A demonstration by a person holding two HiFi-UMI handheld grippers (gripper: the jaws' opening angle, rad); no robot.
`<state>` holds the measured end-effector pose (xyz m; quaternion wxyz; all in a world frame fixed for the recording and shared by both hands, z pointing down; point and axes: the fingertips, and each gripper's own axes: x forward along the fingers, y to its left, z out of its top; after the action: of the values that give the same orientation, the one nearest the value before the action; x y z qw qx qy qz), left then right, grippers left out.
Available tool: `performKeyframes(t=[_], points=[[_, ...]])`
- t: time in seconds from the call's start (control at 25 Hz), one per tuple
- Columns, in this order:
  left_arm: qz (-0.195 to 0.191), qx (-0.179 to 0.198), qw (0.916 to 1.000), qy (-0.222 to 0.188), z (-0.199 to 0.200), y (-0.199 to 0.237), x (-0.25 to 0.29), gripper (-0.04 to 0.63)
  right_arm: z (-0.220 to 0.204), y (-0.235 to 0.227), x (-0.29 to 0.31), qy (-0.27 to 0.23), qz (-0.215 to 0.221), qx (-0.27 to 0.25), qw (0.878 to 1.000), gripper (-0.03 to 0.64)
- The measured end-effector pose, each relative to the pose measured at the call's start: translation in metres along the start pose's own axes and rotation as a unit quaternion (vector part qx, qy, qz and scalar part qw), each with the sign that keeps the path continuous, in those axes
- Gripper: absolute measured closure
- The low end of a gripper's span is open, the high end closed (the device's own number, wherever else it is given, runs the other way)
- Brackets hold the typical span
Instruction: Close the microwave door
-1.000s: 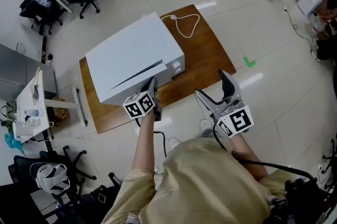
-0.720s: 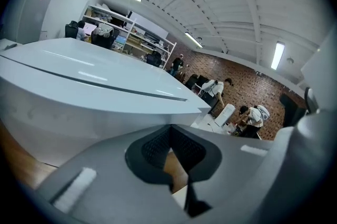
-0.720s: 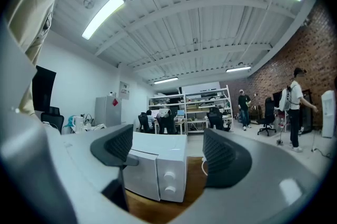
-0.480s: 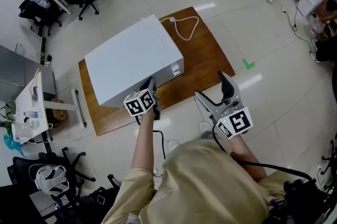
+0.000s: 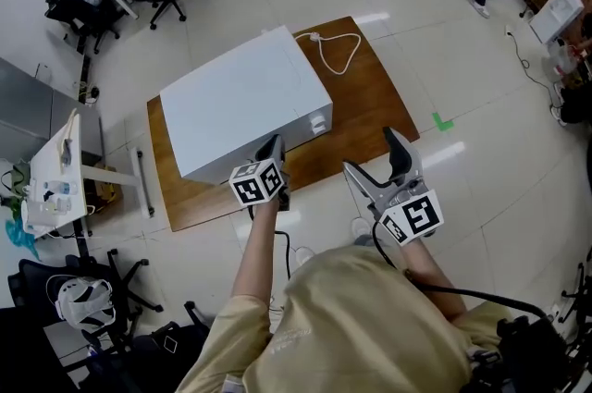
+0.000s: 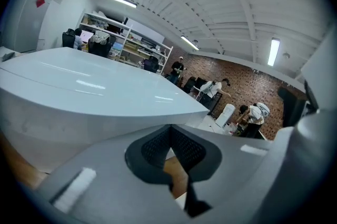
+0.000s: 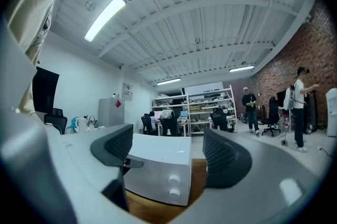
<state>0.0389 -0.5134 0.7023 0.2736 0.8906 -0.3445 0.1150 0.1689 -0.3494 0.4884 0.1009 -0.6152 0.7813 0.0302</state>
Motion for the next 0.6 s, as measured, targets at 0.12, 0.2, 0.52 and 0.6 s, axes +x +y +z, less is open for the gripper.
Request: performKeyframes(t=[0.12,0.2,0.52,0.6], points=[[-0.021,0.009,0.9993,-0.03,0.005,-0.017,-0.015,0.592,-0.003,0.005,-0.003,-0.006,0.008,0.003,1.0,0.211],[-0.022,0.017,0.9983,-0.052,0.005,-0.028,-0.03,0.592,-0.004,0.01,-0.009,-0.012,0.017,0.002,1.0,0.212],[-0.003,0.135,0.9705,-0.2,0.03,-0.07,-0.136,0.59,-0.013,0.044,-0.027,-0.03,0.047,0.005,0.998,0.212],[0.013,0.182,0.9549,-0.234,0.036,-0.083,-0.165,0.583,-0.016,0.051,-0.029,-0.033,0.057,0.006,0.998,0.212]])
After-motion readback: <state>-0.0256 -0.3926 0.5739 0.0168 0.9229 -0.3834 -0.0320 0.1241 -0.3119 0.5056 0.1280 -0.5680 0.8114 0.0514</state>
